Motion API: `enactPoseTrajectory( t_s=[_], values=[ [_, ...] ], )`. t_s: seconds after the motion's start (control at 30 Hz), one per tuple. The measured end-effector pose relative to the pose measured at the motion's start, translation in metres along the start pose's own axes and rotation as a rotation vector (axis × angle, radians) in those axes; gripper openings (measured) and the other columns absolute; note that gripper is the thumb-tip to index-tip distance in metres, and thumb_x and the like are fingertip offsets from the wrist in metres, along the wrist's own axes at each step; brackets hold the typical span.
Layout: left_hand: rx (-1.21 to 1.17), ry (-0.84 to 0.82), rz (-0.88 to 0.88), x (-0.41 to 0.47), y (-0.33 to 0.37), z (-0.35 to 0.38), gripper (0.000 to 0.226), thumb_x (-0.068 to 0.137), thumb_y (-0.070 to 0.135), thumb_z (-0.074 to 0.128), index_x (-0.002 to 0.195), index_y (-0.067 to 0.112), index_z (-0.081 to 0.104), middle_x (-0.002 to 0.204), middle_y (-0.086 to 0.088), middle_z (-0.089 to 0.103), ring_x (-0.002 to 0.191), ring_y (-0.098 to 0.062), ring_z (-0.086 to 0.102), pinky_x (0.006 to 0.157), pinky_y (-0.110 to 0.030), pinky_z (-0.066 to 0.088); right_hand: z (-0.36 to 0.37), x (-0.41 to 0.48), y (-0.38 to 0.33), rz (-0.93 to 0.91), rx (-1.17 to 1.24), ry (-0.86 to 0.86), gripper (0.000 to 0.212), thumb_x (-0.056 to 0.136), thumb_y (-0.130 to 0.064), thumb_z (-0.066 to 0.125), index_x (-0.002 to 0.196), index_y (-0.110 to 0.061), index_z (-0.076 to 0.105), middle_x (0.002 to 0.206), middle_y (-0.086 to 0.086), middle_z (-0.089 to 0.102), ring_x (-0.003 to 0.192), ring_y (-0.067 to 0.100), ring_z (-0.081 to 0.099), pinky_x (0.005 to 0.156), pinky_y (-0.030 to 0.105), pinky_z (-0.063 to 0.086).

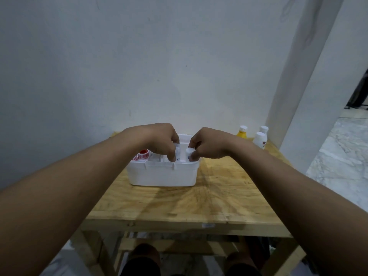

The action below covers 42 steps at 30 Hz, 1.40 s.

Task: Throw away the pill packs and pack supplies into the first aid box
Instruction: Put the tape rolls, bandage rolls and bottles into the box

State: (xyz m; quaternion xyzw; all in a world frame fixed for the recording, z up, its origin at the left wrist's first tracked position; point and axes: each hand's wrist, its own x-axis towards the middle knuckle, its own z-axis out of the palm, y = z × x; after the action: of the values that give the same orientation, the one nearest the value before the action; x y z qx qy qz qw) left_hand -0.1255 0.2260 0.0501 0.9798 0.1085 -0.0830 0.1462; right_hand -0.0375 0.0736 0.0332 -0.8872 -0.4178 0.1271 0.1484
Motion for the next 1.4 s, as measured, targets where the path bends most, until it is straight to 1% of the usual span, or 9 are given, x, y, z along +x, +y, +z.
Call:
enactPoseTrajectory(
  t_s=[0.13, 0.33, 0.53, 0.83, 0.97, 1.07, 1.13, 1.27, 1.4],
  values=[
    [0.011, -0.027, -0.008, -0.001, 0.001, -0.001, 0.050, 0.078, 0.025, 0.078, 0.127, 0.018, 0.067, 0.117, 0.001, 0.066, 0.099, -0.022, 0.062, 0.091, -0.037, 0.055, -0.001, 0.000, -0.001, -0.009, 0.009, 0.002, 0.019, 0.083, -0.029, 0.074, 0.100, -0.020, 0.075, 0.085, -0.008, 0.066, 0.079, 0.013, 0.058, 0.063, 0.025, 0.041],
    [0.022, -0.067, -0.010, -0.002, 0.005, -0.003, 0.048, 0.082, 0.021, 0.075, 0.130, 0.018, 0.066, 0.118, 0.002, 0.063, 0.102, -0.021, 0.059, 0.090, -0.033, 0.052, -0.003, -0.002, -0.003, 0.003, 0.040, -0.035, 0.020, 0.084, -0.030, 0.073, 0.099, -0.016, 0.077, 0.085, -0.008, 0.070, 0.073, 0.004, 0.058, 0.060, 0.022, 0.039],
    [0.039, -0.097, -0.007, -0.002, 0.008, -0.005, 0.040, 0.084, 0.016, 0.071, 0.124, 0.020, 0.070, 0.112, 0.004, 0.065, 0.095, -0.017, 0.058, 0.079, -0.028, 0.046, -0.003, -0.001, -0.003, 0.016, 0.085, -0.058, 0.021, 0.084, -0.030, 0.069, 0.096, -0.015, 0.078, 0.094, -0.005, 0.074, 0.091, 0.012, 0.065, 0.072, 0.026, 0.047],
    [0.024, -0.108, -0.005, -0.002, 0.008, -0.007, 0.042, 0.084, 0.011, 0.068, 0.124, 0.020, 0.069, 0.112, 0.006, 0.068, 0.107, -0.018, 0.062, 0.086, -0.030, 0.052, -0.003, 0.001, -0.002, 0.020, 0.097, -0.074, 0.017, 0.082, -0.030, 0.069, 0.091, -0.018, 0.077, 0.091, -0.004, 0.075, 0.093, 0.014, 0.067, 0.088, 0.034, 0.054],
    [0.016, -0.115, 0.006, -0.002, 0.011, -0.007, 0.042, 0.084, 0.010, 0.066, 0.123, 0.022, 0.070, 0.118, 0.006, 0.068, 0.110, -0.018, 0.059, 0.088, -0.030, 0.050, -0.003, 0.001, -0.004, 0.020, 0.088, -0.073, 0.012, 0.083, -0.031, 0.069, 0.088, -0.022, 0.076, 0.089, -0.005, 0.075, 0.091, 0.012, 0.067, 0.084, 0.031, 0.052],
    [0.001, -0.109, 0.016, -0.001, 0.013, -0.006, 0.038, 0.083, 0.016, 0.065, 0.119, 0.024, 0.072, 0.118, 0.009, 0.062, 0.112, -0.017, 0.055, 0.091, -0.032, 0.046, -0.004, 0.000, -0.004, 0.018, 0.085, -0.065, 0.010, 0.083, -0.032, 0.071, 0.088, -0.024, 0.075, 0.087, -0.005, 0.076, 0.088, 0.010, 0.067, 0.077, 0.028, 0.049],
    [-0.035, -0.095, 0.021, 0.002, 0.013, -0.005, 0.031, 0.084, 0.023, 0.065, 0.113, 0.022, 0.076, 0.122, 0.008, 0.066, 0.112, -0.016, 0.057, 0.095, -0.033, 0.046, -0.004, -0.001, -0.004, 0.016, 0.082, -0.061, 0.014, 0.083, -0.032, 0.072, 0.093, -0.023, 0.076, 0.088, -0.005, 0.076, 0.086, 0.008, 0.066, 0.073, 0.027, 0.047],
    [-0.036, -0.045, 0.029, 0.001, 0.010, -0.006, 0.024, 0.086, 0.025, 0.067, 0.106, 0.023, 0.079, 0.114, 0.009, 0.070, 0.107, -0.016, 0.060, 0.096, -0.034, 0.048, -0.005, -0.002, -0.004, 0.020, 0.057, -0.059, 0.022, 0.085, -0.030, 0.071, 0.103, -0.019, 0.076, 0.091, -0.006, 0.075, 0.083, 0.005, 0.063, 0.067, 0.023, 0.042],
    [-0.002, -0.006, 0.039, 0.000, 0.005, -0.007, 0.019, 0.087, 0.021, 0.068, 0.101, 0.026, 0.080, 0.101, 0.012, 0.069, 0.098, -0.014, 0.060, 0.088, -0.031, 0.049, -0.006, -0.001, -0.004, 0.020, 0.037, -0.053, 0.022, 0.084, -0.031, 0.071, 0.103, -0.021, 0.076, 0.096, -0.007, 0.074, 0.087, 0.005, 0.062, 0.069, 0.024, 0.044]
  ],
)
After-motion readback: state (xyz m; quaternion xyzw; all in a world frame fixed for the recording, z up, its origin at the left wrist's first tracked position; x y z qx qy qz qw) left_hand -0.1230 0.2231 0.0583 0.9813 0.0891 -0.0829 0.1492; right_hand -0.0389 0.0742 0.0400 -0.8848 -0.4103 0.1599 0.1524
